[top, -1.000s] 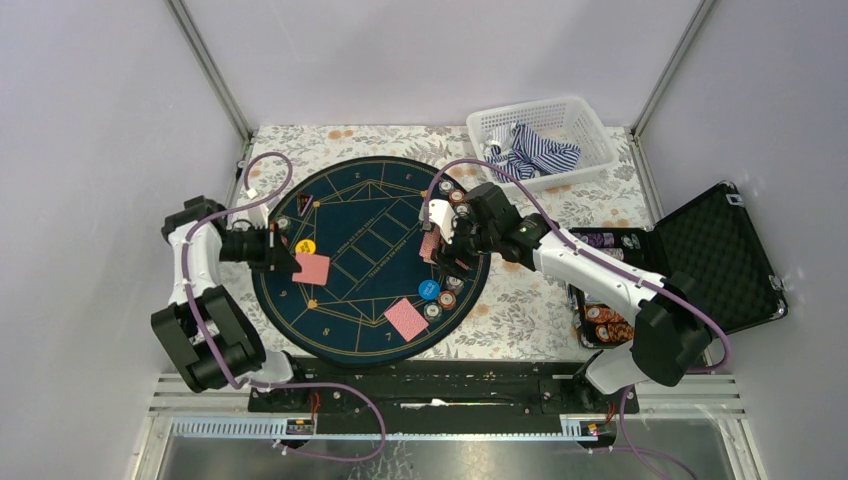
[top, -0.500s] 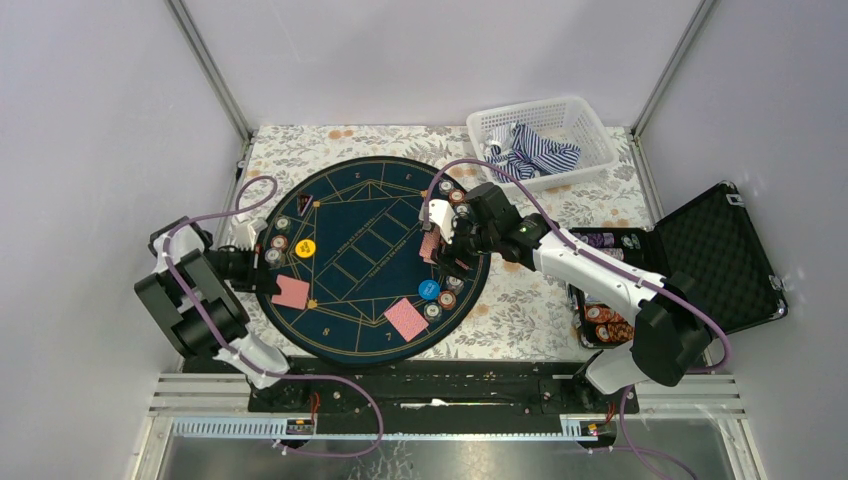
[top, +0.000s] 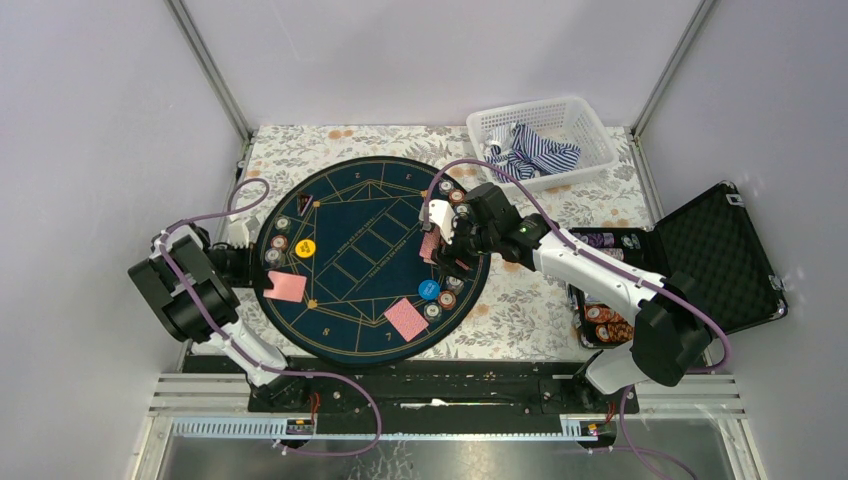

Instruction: Distribute texas hold em gaming equipment

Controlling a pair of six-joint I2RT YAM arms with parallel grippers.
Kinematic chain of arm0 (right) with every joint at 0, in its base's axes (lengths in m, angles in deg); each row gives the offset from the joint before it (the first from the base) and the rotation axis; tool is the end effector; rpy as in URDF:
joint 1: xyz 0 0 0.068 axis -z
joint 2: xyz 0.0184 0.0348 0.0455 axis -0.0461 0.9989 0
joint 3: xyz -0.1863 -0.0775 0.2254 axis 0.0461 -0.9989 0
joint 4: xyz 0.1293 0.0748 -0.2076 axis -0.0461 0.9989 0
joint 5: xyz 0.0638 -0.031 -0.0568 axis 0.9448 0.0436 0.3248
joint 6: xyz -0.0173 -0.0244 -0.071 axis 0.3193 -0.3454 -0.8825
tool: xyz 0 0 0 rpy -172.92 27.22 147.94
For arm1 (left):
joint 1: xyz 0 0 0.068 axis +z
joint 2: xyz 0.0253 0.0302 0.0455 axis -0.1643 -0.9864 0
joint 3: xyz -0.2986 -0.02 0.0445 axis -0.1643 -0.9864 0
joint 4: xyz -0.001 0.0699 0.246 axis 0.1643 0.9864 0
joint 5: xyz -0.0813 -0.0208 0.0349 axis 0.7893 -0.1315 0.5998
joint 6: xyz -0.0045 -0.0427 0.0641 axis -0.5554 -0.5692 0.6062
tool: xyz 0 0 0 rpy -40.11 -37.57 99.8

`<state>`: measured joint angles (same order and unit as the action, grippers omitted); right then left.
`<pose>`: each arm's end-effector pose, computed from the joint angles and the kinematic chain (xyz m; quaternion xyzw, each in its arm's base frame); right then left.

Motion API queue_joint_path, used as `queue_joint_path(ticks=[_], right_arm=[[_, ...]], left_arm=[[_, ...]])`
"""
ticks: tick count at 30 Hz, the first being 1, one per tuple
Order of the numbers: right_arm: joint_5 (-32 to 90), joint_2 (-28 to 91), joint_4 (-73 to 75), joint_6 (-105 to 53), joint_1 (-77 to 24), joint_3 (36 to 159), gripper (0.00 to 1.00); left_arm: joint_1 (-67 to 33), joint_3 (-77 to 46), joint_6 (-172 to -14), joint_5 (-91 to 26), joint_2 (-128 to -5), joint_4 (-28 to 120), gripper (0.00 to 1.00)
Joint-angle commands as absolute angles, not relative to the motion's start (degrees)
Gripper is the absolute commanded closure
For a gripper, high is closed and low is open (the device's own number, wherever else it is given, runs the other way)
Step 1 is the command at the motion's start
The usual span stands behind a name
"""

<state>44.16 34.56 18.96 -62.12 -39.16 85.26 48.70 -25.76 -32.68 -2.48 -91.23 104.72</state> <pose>0.2365 0.2459 0.2928 -0.5843 0.6708 0.2255 0.3972 0.2464 0.1488 0.1781 0.0608 0.9421 -0.2641 0.1977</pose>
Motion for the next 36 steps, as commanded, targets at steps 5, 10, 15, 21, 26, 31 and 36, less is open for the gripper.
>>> queue_joint_path(ticks=[5, 10, 15, 21, 26, 31, 36], right_arm=[[44.19, 34.35, 15.82, -62.17, -39.67, 85.96, 1.00], [44.36, 34.45, 15.97, -62.09, -39.64, 86.20, 1.00], [43.93, 34.23, 15.96, -62.03, -39.63, 86.28, 1.00], [43.78, 35.01, 16.02, -61.69, -39.56, 87.05, 1.00], [44.46, 34.82, 15.89, -60.96, -38.49, 87.34, 1.00], [47.31, 34.07, 15.82, -60.04, -35.06, 87.21, 1.00], [48.17, 33.58, 15.29, -59.64, -34.80, 87.08, 1.00]], left_arm=[[49.00, -26.75, -35.45, -6.85, -90.43, 95.76, 0.67], [48.96, -27.25, -35.59, -8.18, -88.15, 94.96, 0.54], [48.31, -25.11, -34.72, -6.31, -82.44, 98.92, 0.49], [40.43, -15.37, -41.94, 0.05, -74.12, 105.06, 0.44], [25.91, -11.65, -55.58, 3.30, -70.02, 101.51, 0.38], [11.94, -12.35, -71.93, 8.88, -70.08, 91.67, 0.34], [1.24, -13.40, -85.80, 12.11, -72.89, 80.75, 0.33]])
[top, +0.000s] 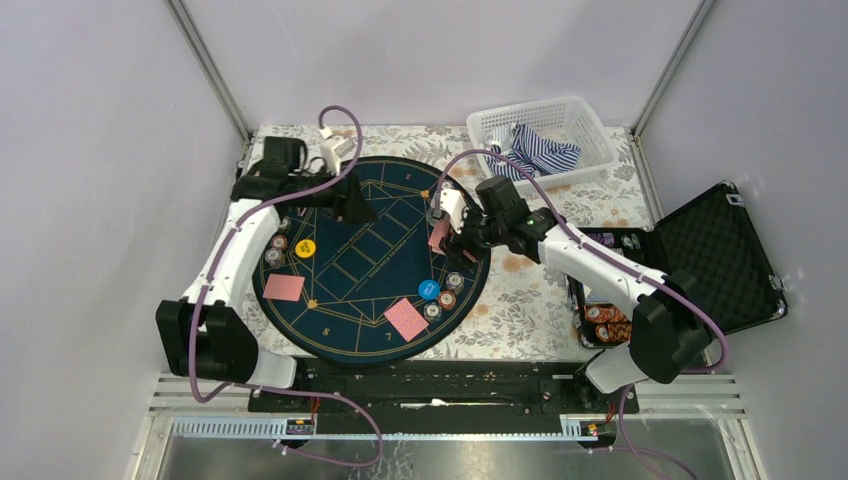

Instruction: Distribute texas hold em gaming equipment

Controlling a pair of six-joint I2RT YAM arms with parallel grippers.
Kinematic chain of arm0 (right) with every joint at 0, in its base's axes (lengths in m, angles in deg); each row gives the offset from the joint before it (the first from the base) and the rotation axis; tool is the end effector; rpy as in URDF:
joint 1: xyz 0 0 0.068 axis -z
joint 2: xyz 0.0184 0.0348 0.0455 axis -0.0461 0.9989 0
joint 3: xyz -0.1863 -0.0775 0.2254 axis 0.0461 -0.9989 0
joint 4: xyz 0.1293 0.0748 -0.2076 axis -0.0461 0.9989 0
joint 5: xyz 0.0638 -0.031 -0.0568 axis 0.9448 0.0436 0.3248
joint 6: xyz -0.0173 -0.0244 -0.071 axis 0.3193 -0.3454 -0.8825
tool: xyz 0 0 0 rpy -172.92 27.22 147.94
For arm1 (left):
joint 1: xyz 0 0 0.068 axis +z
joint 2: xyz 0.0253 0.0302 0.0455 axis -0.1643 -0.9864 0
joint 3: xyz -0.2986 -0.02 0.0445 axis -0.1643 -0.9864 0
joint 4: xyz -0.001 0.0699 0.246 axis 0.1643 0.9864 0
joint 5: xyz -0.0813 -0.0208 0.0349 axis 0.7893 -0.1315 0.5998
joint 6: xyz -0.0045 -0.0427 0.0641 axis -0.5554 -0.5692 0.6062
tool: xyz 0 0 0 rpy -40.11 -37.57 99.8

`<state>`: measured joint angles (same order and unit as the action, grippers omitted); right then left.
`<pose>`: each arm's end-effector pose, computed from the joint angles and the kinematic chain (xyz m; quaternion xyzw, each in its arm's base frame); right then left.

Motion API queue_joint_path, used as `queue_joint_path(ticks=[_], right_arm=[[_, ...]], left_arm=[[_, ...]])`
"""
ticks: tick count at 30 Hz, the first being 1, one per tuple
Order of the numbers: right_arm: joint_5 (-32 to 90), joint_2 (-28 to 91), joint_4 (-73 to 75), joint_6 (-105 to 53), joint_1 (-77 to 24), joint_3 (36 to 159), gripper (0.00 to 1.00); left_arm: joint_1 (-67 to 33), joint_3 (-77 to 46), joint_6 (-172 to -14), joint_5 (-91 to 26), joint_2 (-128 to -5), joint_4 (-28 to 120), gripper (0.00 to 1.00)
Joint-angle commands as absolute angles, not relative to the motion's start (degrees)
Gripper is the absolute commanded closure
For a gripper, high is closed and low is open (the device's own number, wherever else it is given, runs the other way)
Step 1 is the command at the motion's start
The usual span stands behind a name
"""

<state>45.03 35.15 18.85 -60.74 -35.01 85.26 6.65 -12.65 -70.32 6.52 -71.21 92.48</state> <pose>0.2544 0.2299 0.2899 -0.5534 0.6972 0.2225 0.3976 0.2859 -0.0622 0.3522 0.2387 0.8373 -0.3534 0.3422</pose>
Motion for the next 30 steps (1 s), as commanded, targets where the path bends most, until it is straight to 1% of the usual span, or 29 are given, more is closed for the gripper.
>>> queue_joint_path(ticks=[1, 4, 10, 14, 19, 22, 26, 30], right_arm=[[48.35, 33.45, 15.30, -59.64, -34.80, 86.98, 1.00], [48.80, 33.07, 15.05, -59.52, -34.81, 86.69, 1.00], [49.93, 32.78, 16.09, -60.15, -34.80, 87.14, 1.00], [50.49, 32.43, 16.21, -60.20, -34.90, 87.25, 1.00], [50.31, 32.17, 16.08, -60.19, -35.03, 87.56, 1.00], [49.96, 31.86, 15.97, -60.20, -35.00, 87.61, 1.00], [49.84, 31.72, 15.77, -60.15, -35.02, 87.89, 1.00], [49.58, 31.43, 15.66, -60.15, -34.99, 88.06, 1.00]], left_arm=[[-0.22, -14.09, -88.65, 12.84, -73.23, 77.81, 0.33], [-4.19, -15.84, -95.71, 14.20, -74.38, 71.13, 0.32], [-10.46, -16.86, -103.76, 14.76, -78.02, 64.06, 0.32], [-12.63, -16.65, -105.52, 14.58, -80.04, 62.63, 0.32], [-14.21, -16.66, -105.78, 13.99, -81.88, 62.54, 0.36], [-14.21, -17.31, -105.59, 13.64, -82.05, 62.64, 0.41], [-13.74, -18.91, -105.47, 13.28, -81.21, 62.39, 0.53], [-12.61, -20.00, -105.56, 13.85, -79.88, 62.30, 0.60]])
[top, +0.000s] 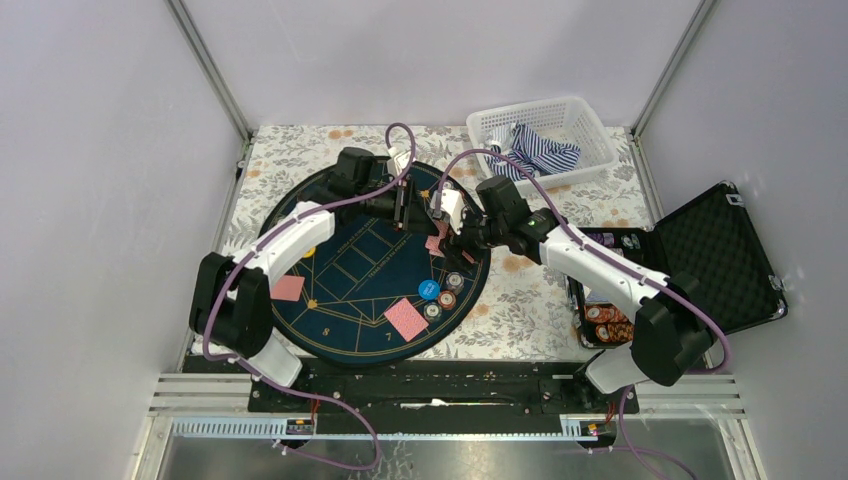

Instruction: Distribute texas hold em gaming equipment

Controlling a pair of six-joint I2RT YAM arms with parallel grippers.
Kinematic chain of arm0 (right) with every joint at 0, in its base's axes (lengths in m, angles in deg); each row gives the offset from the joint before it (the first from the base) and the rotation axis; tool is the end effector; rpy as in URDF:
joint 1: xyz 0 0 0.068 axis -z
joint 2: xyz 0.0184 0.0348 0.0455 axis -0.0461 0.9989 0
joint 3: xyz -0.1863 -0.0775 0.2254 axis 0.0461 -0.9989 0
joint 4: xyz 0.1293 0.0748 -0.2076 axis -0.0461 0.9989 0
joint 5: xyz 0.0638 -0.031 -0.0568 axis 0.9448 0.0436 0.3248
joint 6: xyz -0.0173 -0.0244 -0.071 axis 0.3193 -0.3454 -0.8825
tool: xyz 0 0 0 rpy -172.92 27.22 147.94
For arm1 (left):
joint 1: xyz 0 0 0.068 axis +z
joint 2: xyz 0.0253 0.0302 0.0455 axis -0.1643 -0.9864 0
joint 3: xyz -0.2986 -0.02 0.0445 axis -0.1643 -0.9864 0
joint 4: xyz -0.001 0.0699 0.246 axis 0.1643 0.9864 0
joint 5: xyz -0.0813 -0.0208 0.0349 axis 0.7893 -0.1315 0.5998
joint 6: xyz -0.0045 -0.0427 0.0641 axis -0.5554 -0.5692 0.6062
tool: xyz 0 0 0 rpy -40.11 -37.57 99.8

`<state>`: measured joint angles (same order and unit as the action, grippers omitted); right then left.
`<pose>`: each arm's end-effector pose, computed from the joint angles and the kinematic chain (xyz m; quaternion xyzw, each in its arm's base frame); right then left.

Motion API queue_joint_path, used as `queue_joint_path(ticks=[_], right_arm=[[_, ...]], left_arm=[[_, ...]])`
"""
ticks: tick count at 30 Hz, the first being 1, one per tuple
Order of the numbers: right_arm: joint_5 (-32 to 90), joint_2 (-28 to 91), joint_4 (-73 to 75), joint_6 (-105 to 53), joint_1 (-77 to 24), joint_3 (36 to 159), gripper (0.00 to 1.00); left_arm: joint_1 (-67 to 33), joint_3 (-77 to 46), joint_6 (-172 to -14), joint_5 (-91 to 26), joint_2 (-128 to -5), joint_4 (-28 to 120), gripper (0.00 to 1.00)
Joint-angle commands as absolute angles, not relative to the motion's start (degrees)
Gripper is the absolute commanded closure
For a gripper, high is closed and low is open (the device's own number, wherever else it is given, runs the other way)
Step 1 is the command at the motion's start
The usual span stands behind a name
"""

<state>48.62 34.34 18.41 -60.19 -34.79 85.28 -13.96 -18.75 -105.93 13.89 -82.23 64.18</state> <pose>0.2505 0.2299 0.2965 -0.5558 0.6835 0.2507 0.4013 0.3058 -0.1907 0.3041 0.1895 0.8022 -0.5354 0.1842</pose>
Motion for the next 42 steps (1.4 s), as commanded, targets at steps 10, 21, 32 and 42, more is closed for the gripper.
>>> queue_joint_path(ticks=[10, 21, 32, 42], right_arm=[[49.27, 31.10, 15.24, -60.13, -34.98, 87.78, 1.00], [49.26, 32.22, 15.30, -60.17, -34.99, 88.11, 1.00], [47.60, 32.18, 15.03, -60.22, -34.98, 87.72, 1.00], [46.25, 31.82, 14.92, -60.29, -34.91, 87.11, 1.00]], left_arm=[[-9.64, -21.09, -105.50, 16.40, -78.16, 63.07, 0.74], [-9.95, -21.58, -104.79, 19.36, -77.27, 62.25, 0.57], [-7.86, -21.82, -105.16, 20.37, -76.65, 62.01, 1.00], [1.44, -25.14, -108.09, 24.14, -73.37, 58.46, 1.00]])
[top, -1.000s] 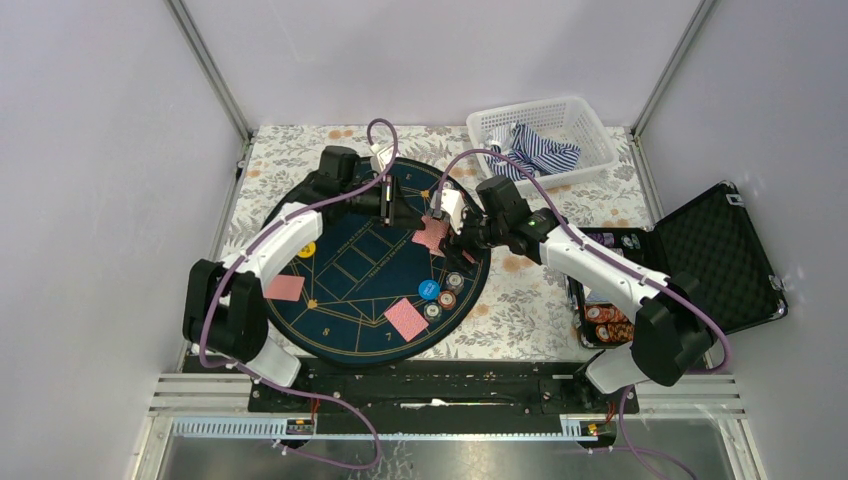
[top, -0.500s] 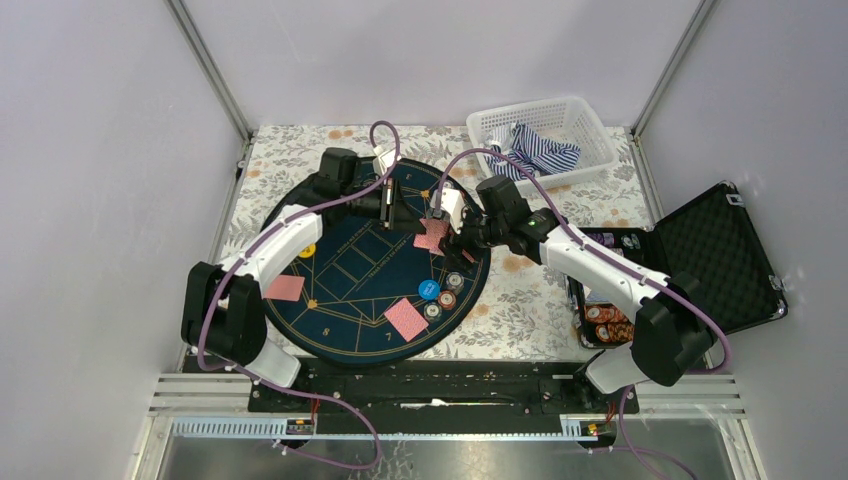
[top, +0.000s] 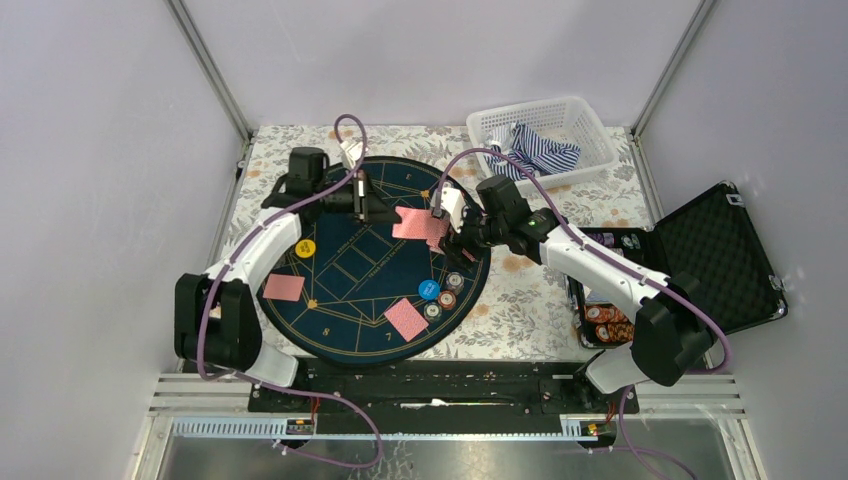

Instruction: Distribute texas hold em gaming equipment

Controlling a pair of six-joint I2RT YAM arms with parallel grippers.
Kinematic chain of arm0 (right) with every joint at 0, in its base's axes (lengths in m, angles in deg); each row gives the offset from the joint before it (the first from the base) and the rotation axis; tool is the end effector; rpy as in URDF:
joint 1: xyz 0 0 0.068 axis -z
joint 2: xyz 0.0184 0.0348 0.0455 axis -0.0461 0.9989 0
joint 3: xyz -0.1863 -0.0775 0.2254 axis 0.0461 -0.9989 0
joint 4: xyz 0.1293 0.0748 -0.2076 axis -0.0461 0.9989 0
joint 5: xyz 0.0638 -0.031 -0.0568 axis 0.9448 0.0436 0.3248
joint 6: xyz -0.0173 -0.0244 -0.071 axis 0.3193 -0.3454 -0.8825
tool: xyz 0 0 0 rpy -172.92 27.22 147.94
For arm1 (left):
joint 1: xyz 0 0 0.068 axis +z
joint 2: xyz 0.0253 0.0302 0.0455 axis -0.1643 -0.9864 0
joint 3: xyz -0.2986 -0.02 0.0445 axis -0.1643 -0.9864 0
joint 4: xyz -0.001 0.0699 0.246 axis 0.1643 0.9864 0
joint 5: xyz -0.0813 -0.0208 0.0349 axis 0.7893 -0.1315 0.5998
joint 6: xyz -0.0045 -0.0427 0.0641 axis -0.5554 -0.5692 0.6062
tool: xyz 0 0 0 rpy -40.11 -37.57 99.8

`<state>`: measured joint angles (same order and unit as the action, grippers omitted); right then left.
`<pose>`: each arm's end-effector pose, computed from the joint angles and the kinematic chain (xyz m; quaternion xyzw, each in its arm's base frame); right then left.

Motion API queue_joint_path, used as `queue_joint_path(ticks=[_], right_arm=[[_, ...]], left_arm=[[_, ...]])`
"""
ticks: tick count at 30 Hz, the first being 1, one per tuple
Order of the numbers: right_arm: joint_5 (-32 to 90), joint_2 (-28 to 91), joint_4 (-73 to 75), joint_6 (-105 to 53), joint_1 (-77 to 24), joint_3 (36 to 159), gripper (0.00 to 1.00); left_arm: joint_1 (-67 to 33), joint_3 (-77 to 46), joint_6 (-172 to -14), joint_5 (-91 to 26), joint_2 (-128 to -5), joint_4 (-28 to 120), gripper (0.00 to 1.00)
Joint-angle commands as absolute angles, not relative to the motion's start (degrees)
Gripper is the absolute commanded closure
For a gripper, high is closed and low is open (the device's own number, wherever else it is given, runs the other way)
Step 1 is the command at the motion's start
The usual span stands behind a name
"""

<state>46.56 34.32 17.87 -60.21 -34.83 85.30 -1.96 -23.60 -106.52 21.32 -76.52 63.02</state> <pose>0.2529 0.2293 0.2971 -0.5515 0.6880 0.2351 0.4089 0.3063 -0.1210 0.3142 0.1373 0.7873 -0.5588 0.2214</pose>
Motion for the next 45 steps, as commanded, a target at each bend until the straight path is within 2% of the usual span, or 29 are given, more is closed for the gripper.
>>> queue_joint_path(ticks=[1, 6, 12, 20, 30, 37, 45], right_arm=[[46.23, 31.76, 14.90, -60.28, -34.89, 87.15, 1.00], [46.05, 31.72, 15.13, -60.19, -34.85, 87.61, 1.00], [45.83, 31.34, 15.99, -60.17, -34.37, 89.08, 1.00], [46.26, 31.55, 17.44, -60.07, -32.28, 91.59, 1.00], [46.44, 30.23, 18.09, -59.43, -31.10, 91.65, 1.00], [46.49, 30.44, 17.76, -59.35, -30.68, 91.08, 1.00], [46.75, 31.02, 17.87, -59.52, -30.74, 91.25, 1.00]], left_arm=[[2.58, -25.45, -108.59, 23.69, -72.95, 57.90, 1.00], [8.60, -28.09, -114.06, 21.14, -71.89, 50.69, 1.00], [8.37, -29.27, -116.34, 16.80, -76.28, 44.32, 1.00], [-1.37, -29.02, -119.78, 8.50, -86.72, 32.48, 1.00], [-10.90, -23.38, -126.03, 5.23, -101.17, 23.76, 1.00], [-13.66, -21.05, -128.95, 2.77, -107.00, 21.94, 1.00], [-15.49, -18.69, -126.24, -2.48, -109.79, 26.74, 0.99]])
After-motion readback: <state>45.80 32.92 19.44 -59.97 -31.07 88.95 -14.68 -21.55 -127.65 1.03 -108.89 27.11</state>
